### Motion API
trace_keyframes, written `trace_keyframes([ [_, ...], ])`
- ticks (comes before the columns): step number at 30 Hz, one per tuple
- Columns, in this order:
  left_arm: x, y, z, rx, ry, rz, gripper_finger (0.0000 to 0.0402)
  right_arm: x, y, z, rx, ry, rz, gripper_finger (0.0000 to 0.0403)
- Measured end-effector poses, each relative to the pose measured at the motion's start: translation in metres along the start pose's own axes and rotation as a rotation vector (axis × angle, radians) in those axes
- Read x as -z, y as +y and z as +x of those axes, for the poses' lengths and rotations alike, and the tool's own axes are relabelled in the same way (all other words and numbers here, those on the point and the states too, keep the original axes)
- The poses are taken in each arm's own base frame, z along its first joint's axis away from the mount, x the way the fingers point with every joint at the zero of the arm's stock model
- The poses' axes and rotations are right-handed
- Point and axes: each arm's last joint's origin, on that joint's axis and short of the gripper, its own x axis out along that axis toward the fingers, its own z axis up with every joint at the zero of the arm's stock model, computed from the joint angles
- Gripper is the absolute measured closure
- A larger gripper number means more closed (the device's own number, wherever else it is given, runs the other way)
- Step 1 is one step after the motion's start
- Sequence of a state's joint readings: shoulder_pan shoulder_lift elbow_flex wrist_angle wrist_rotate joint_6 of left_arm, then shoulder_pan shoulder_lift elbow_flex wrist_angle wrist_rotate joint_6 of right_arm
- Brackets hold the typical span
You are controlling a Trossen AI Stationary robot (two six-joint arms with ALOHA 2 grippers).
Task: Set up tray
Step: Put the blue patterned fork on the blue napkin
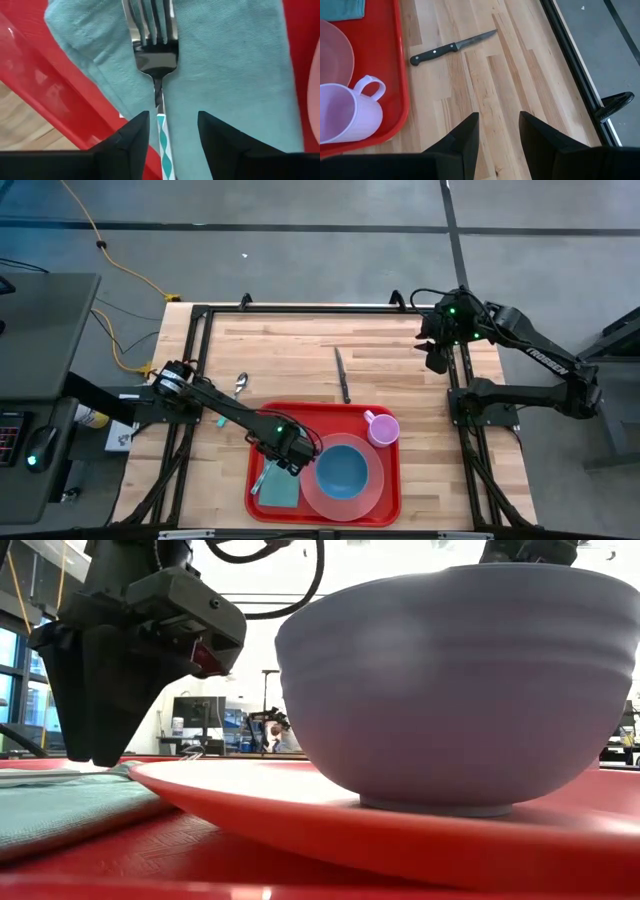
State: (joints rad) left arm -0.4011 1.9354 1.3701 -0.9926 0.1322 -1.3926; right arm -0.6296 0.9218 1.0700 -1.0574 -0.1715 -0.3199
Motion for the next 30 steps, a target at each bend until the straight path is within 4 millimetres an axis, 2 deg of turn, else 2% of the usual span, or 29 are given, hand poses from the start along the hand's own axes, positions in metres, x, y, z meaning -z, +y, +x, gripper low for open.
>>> trace_keyframes([
  [13,-0.0001,0.0012,-0.0001,-0.014,-0.009,0.007,0.0272,0.0,0.0,0.0,0.0,0.0,0.0,0.0284],
  [26,-0.0006,0.0041,0.008,-0.01,-0.006,0.017,0.0266,0.0,-0.0001,0.0,0.004,0.001,0.0,0.0284],
  [30,-0.0006,0.0041,0.008,-0.01,-0.006,0.017,0.0275,0.0,-0.0001,0.0,0.004,0.001,-0.003,0.0284],
])
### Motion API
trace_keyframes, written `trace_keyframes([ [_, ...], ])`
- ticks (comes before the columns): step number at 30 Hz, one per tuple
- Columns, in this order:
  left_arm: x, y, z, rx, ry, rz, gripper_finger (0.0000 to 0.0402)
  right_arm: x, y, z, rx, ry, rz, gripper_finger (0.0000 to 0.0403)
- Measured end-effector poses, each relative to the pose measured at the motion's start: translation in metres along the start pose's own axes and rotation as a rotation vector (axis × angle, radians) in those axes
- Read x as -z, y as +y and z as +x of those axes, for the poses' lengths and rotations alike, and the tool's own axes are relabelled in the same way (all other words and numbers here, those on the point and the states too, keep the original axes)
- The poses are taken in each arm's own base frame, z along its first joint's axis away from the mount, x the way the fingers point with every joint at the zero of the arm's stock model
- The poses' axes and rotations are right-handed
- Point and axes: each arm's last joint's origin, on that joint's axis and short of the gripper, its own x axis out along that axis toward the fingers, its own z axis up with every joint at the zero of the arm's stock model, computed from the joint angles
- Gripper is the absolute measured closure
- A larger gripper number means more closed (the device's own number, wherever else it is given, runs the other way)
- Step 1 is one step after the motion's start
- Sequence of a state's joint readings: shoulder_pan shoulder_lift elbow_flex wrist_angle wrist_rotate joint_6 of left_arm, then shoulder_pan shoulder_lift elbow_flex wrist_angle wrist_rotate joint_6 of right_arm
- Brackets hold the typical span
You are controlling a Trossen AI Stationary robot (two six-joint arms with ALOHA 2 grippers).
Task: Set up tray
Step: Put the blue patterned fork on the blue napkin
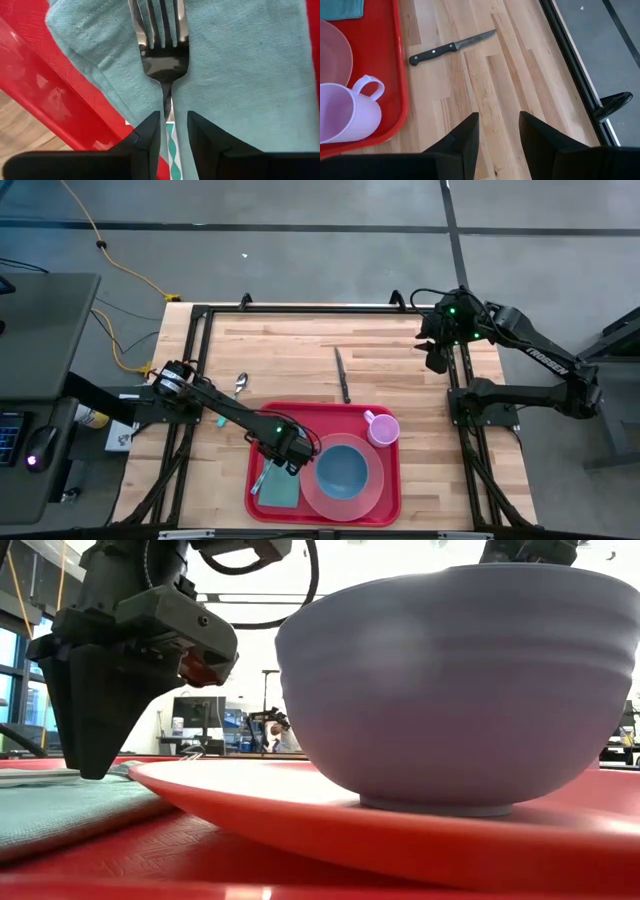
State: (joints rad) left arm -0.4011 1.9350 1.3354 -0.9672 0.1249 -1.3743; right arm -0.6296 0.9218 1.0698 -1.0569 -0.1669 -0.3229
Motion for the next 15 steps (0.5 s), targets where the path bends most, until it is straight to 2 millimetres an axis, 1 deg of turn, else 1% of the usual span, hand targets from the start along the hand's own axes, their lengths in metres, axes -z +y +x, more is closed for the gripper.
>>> trace_keyframes([
  [15,-0.0001,-0.0003,-0.0001,0.003,-0.001,0.001,0.0384,0.0,0.0,0.0,0.0,0.0,0.001,0.0284],
])
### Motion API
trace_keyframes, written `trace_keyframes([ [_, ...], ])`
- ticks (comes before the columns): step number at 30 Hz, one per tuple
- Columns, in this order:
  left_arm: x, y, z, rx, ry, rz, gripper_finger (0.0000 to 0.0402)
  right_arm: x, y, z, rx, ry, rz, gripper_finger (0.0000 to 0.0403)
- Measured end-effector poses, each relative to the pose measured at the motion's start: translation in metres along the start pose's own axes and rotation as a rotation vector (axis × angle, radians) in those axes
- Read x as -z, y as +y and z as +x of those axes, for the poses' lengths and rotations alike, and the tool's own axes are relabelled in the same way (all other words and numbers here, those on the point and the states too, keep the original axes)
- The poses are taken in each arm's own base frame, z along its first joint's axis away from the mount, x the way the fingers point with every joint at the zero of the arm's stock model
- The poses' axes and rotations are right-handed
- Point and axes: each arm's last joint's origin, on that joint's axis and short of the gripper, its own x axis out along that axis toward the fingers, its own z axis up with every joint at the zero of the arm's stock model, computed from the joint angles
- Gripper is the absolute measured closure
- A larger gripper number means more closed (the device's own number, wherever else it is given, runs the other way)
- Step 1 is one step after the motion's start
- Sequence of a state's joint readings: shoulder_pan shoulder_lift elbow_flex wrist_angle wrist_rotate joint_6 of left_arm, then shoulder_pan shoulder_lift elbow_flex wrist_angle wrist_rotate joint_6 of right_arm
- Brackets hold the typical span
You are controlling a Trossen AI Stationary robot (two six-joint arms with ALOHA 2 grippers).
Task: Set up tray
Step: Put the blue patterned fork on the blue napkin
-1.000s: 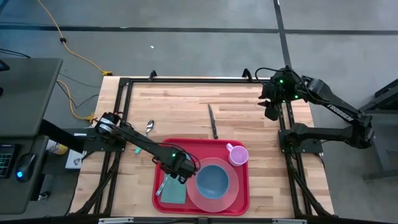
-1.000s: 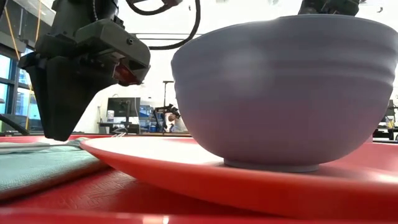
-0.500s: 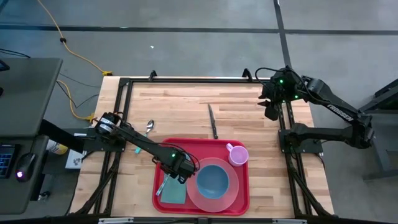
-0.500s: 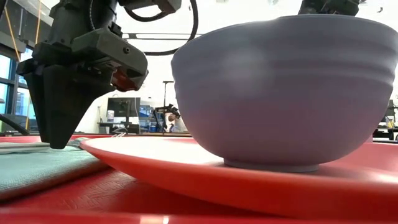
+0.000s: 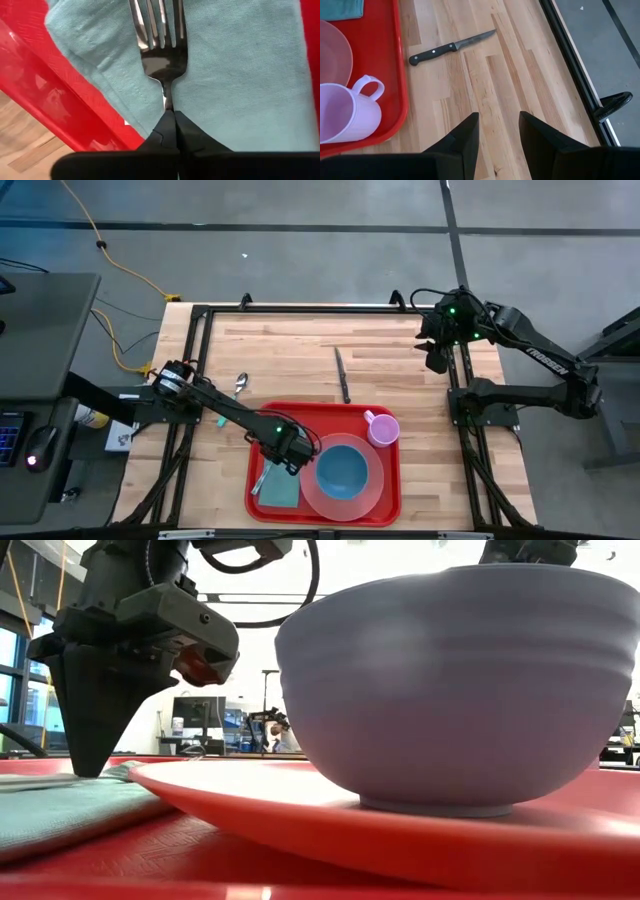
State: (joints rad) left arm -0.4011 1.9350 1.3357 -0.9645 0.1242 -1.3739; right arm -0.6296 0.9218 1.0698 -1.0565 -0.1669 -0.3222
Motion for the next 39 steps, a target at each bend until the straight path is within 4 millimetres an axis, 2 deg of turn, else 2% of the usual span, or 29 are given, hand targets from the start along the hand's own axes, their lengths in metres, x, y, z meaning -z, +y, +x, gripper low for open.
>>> trace_keyframes([
  [4,0.0,0.0,0.0,0.001,0.0,0.0,0.039,0.0,0.0,0.0,0.0,0.0,0.0,0.0284],
  [11,0.0,0.0,0.0,0.001,0.001,0.001,0.0364,0.0,0.0,0.0,0.0,0.0,-0.001,0.0284],
  [17,0.0,0.0,0.0,0.004,0.001,0.001,0.0391,0.0,0.0,0.0,0.0,-0.001,-0.001,0.0284],
  [22,0.0,0.0,0.0,0.005,0.001,0.001,0.0377,0.0,0.0,0.0,0.0,-0.001,-0.001,0.0284],
  [26,0.0,-0.003,-0.006,0.005,-0.009,0.009,0.0392,0.0,0.0,0.0,0.0,-0.001,-0.002,0.0284],
  [39,0.0,-0.004,-0.014,-0.015,-0.005,0.005,0.0384,-0.001,0.0,0.0,0.002,-0.007,-0.003,0.0284],
])
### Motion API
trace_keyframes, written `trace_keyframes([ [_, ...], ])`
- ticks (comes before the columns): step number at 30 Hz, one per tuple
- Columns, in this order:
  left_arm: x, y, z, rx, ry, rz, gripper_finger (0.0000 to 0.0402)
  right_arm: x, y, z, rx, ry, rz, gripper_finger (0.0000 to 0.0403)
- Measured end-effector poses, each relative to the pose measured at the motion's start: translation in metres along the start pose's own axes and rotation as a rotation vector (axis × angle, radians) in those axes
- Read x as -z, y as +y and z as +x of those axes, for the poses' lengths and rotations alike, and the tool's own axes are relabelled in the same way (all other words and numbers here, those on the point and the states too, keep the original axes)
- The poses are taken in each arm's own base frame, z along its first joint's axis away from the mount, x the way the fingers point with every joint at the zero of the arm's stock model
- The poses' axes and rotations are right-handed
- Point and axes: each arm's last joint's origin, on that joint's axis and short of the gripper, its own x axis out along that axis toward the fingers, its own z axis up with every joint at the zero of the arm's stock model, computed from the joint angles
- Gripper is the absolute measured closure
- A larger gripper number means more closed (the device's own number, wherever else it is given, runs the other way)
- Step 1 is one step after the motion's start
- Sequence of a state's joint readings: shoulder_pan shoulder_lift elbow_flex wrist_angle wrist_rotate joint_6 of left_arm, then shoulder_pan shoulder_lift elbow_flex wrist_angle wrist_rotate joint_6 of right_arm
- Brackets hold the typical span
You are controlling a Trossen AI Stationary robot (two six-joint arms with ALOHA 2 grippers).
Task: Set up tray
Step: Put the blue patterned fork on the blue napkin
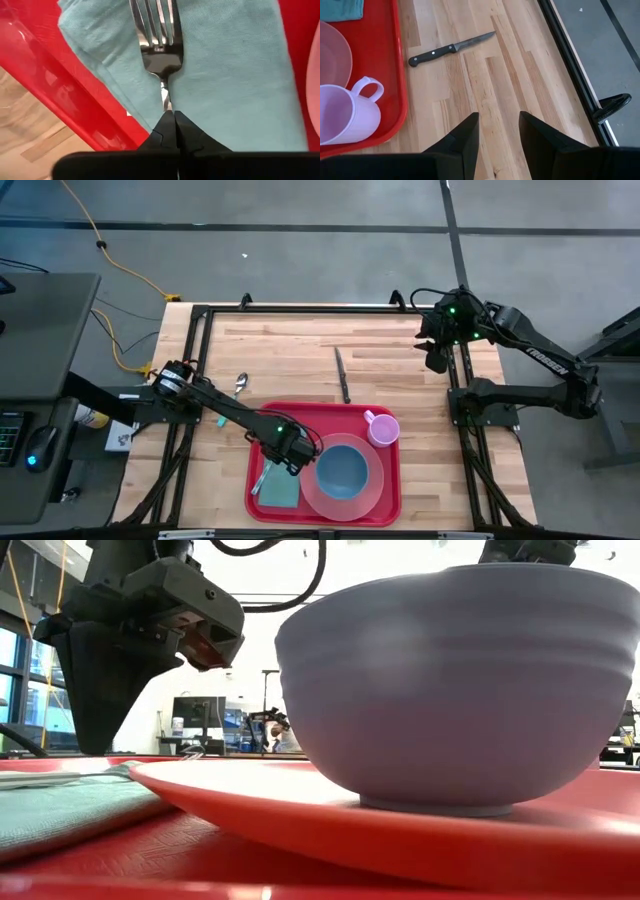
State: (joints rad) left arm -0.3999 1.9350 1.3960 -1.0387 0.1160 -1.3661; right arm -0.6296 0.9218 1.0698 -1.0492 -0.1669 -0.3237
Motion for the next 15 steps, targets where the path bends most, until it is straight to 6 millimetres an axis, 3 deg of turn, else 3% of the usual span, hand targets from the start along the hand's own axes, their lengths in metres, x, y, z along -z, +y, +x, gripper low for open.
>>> trace_keyframes([
  [10,0.0,-0.0001,0.0033,0.01,-0.008,0.011,0.0244,0.0,0.0,0.0,0.0,0.0,0.0,0.0284],
  [15,-0.0003,0.0019,0.0092,0.01,-0.003,0.01,0.0196,0.0,0.0,0.0,0.0,0.0,0.0,0.0284],
])
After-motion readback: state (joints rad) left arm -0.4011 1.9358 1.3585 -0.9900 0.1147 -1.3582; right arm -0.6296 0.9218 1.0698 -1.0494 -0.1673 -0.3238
